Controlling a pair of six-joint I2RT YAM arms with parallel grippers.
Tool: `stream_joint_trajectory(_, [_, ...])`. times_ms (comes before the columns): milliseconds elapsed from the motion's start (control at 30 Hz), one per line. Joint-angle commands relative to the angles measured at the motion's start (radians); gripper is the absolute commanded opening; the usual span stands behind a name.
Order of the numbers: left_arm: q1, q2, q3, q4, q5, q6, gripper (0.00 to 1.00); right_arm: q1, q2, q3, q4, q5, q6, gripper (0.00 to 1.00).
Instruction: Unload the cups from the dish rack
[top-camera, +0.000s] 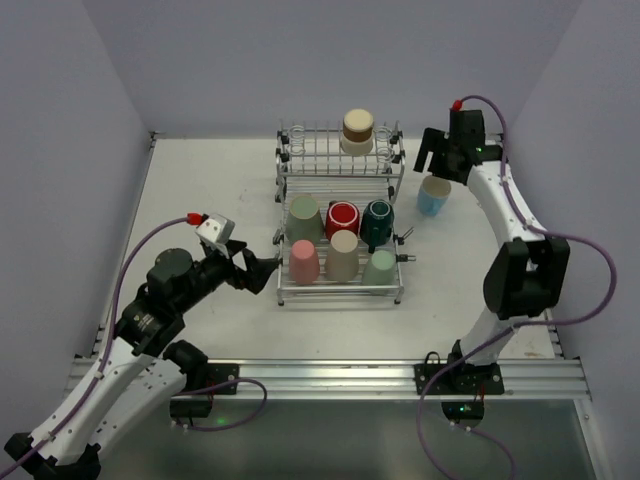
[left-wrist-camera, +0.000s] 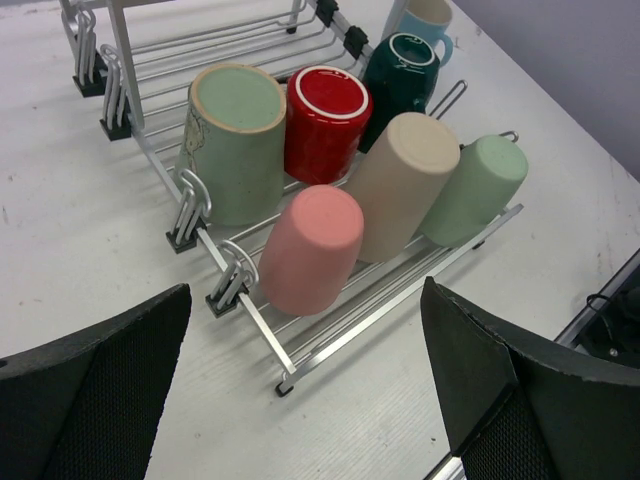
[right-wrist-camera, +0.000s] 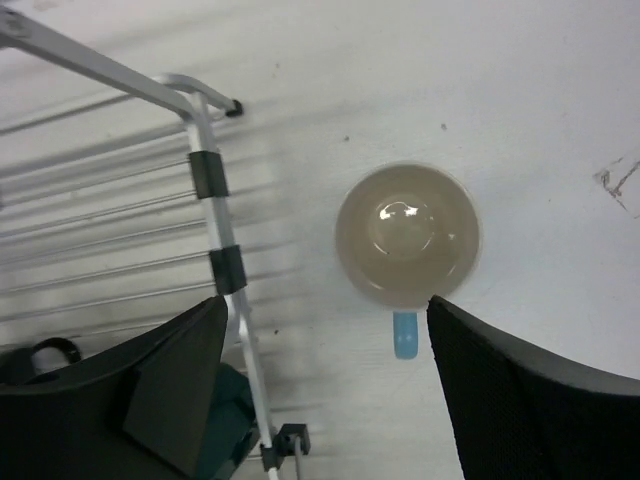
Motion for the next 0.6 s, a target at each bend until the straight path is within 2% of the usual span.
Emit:
stream_joint_trajectory(0, [0.009,0.048,0.097,0.050,-0.006,-0.044,1.00,-0.002,-0.242,-0.151,0.138,-0.030,0.061,0.85])
stream_joint_trajectory(67, [0.009,0.105,0.156,0.081,0.020,-0.062,1.00,-0.002,-0.343,-0.308,0.207,-0.060,0.092,0.86])
stream_joint_trajectory(100, [0.009,0.125,0.178,0.093,0.031,-0.081,1.00,-0.004,-0.395,-0.367,0.292,-0.101,0.125,0.86])
stream_joint_trajectory(167, [0.007,0.201,0.245,0.142,0.074,-0.101,1.00,-0.004,-0.552,-0.517,0.375,-0.151,0.156,0.87])
stream_joint_trajectory(267, [0.006,0.318,0.329,0.211,0.097,-0.148,1.00,-0.002,-0.741,-0.697,0.551,-0.290,0.227,0.89])
stream_joint_trajectory(333, [0.003,0.419,0.377,0.251,0.085,-0.186,1.00,-0.002,-0.862,-0.768,0.601,-0.374,0.280,0.91])
stream_joint_trajectory(433, [-0.017,0.584,0.518,0.263,0.054,-0.197,1.00,-0.002,-0.959,-0.861,0.635,-0.470,0.328,0.92])
stream_joint_trajectory(567, [-0.066,0.787,0.763,0.280,-0.016,-0.164,1.00,-0.002,-1.106,-0.946,0.659,-0.522,0.343,0.93])
